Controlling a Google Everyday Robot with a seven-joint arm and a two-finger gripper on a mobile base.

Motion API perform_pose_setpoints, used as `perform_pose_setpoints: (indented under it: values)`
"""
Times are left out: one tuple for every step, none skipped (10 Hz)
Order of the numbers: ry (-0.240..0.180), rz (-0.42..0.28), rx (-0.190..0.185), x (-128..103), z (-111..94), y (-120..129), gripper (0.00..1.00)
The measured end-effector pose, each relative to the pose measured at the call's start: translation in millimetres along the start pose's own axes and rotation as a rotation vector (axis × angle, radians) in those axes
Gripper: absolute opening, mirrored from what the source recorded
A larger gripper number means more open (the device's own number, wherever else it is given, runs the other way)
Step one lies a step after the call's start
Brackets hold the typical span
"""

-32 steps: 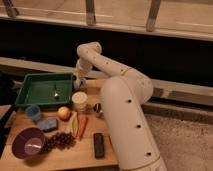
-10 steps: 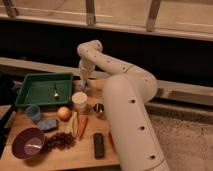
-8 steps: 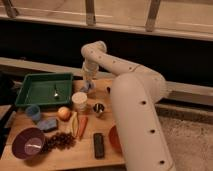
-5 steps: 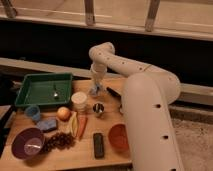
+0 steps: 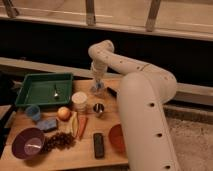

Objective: Wipe table surface with towel

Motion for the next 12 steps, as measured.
perform_pose_setpoints:
  values:
    - [-0.012, -0.039, 0.004, -22.7, 4.8, 18.9, 0.0]
    - [-0.016, -0.062, -0.002, -32.3, 7.0, 30.8, 0.0]
    - [-0.016, -0.098, -0.015, -42.1, 11.1, 51.0, 0.0]
    - [-0.013, -0.125, -0.023, -47.8, 13.7, 64.5, 0.0]
    - [-0.007, -0.15, -0.033, -49.8, 15.4, 77.3, 0.0]
    - [0.0, -0.163, -0.04, -48.0, 16.6, 83.5, 0.0]
    - [0.009, -0.176, -0.046, -42.6, 15.5, 87.8, 0.0]
    - [0.017, -0.18, -0.046, -35.9, 14.2, 86.4, 0.0]
    - [0.026, -0.181, -0.039, -27.3, 11.0, 78.5, 0.0]
    - [0.036, -0.178, -0.029, -19.0, 9.3, 69.9, 0.0]
    - [0.054, -0.169, -0.01, -3.6, 4.3, 50.4, 0.0]
    - [0.062, -0.161, -0.001, 3.7, 3.2, 39.2, 0.0]
